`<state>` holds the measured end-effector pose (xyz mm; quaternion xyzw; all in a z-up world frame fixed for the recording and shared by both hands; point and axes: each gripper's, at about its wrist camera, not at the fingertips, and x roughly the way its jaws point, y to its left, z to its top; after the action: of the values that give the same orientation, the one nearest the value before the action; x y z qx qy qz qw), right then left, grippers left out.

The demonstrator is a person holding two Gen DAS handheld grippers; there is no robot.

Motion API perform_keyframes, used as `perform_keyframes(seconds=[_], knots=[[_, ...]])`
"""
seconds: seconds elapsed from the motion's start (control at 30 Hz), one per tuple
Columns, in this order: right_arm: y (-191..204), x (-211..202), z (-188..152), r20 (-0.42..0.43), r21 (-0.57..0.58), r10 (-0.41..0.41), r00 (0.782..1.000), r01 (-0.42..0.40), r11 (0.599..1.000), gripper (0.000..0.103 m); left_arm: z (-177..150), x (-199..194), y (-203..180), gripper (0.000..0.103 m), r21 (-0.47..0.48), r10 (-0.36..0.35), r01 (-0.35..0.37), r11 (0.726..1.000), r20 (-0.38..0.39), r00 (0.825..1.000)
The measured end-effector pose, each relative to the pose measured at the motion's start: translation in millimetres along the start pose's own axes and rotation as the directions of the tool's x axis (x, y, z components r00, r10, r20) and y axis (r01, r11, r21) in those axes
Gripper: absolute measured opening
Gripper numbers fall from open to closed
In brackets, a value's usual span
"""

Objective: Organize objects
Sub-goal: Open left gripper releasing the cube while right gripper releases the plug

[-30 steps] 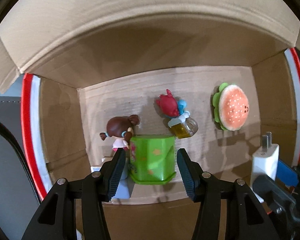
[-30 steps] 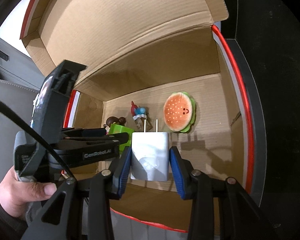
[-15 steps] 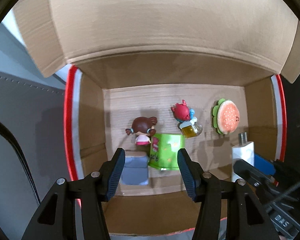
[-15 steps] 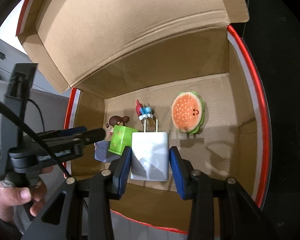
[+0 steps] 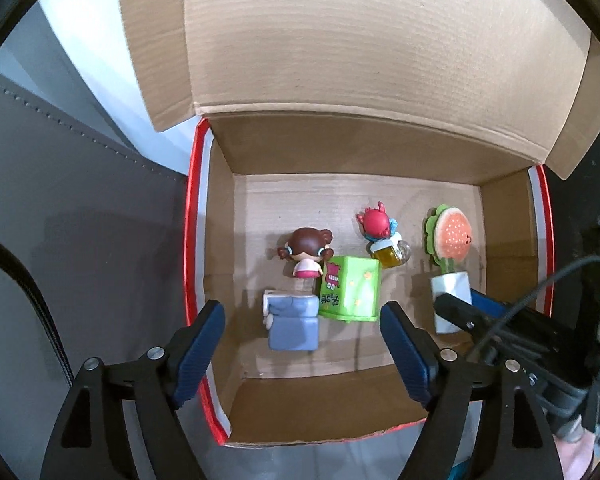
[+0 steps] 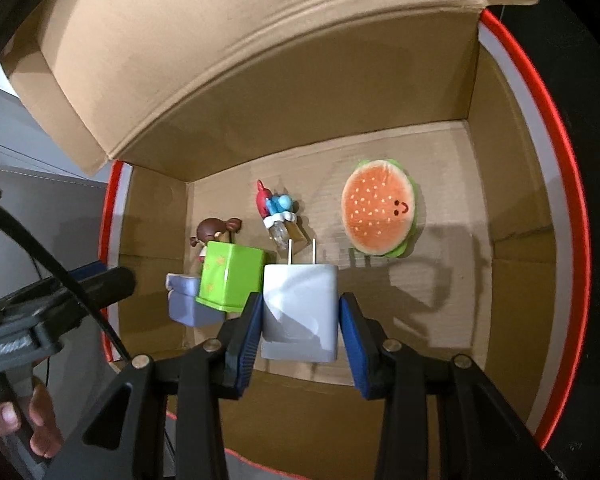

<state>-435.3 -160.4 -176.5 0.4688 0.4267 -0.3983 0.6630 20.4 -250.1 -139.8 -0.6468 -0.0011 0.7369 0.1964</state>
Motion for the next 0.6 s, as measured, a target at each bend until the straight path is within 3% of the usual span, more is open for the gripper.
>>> perform_keyframes(seconds=[0.6], knots=[[5, 42, -7, -0.057, 0.056, -0.138, 0.989, 0.141, 0.988, 0.038, -13, -1, 7, 0.082, 0.043, -0.037, 0.037, 0.998, -0.008, 0.999]])
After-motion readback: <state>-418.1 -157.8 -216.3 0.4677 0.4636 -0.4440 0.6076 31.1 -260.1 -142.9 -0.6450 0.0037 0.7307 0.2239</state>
